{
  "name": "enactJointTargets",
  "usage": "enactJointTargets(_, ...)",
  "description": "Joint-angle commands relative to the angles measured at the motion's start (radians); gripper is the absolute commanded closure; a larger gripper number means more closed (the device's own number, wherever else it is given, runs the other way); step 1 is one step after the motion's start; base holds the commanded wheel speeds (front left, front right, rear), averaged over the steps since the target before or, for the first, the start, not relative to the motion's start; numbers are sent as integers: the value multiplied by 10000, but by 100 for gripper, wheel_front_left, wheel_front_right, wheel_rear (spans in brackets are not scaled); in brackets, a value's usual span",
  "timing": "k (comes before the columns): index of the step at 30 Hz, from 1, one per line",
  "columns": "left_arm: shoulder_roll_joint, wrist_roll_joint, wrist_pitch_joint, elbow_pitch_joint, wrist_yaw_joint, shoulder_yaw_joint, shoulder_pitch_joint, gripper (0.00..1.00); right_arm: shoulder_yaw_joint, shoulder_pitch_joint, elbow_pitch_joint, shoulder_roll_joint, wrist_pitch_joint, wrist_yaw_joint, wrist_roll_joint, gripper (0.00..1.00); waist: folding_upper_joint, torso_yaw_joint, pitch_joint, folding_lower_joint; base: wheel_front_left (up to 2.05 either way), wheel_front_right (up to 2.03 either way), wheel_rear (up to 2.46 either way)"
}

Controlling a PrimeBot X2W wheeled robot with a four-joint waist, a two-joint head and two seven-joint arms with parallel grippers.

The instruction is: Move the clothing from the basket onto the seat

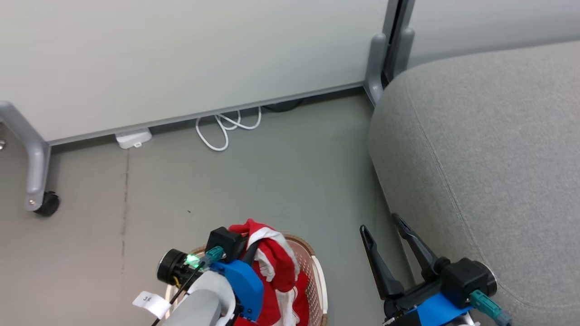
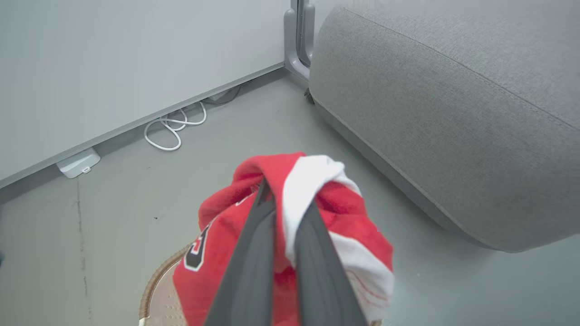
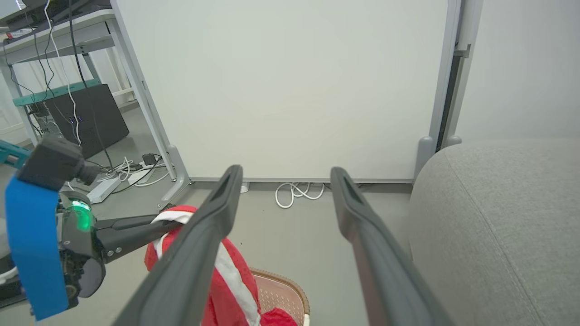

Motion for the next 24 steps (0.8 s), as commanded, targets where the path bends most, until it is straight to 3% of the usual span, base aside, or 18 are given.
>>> enactJointTargets(1,-3,-159,8,-184,25,-150,-69,100,-21,152,23,-25,-38,5,-87,0,0,235,-264,3,0,0,0)
enactJointTargets(18,-2,-2545,263,-2530,972,-1992,-1385,100,-94,596,293,-25,-38,5,-206,0,0,594,-929,3,0,0,0)
enactJointTargets(24,-5,-2967,795,-3302,1593,-2638,-2149,100,-274,652,255,-25,-38,5,-271,0,0,736,-939,3,0,0,0)
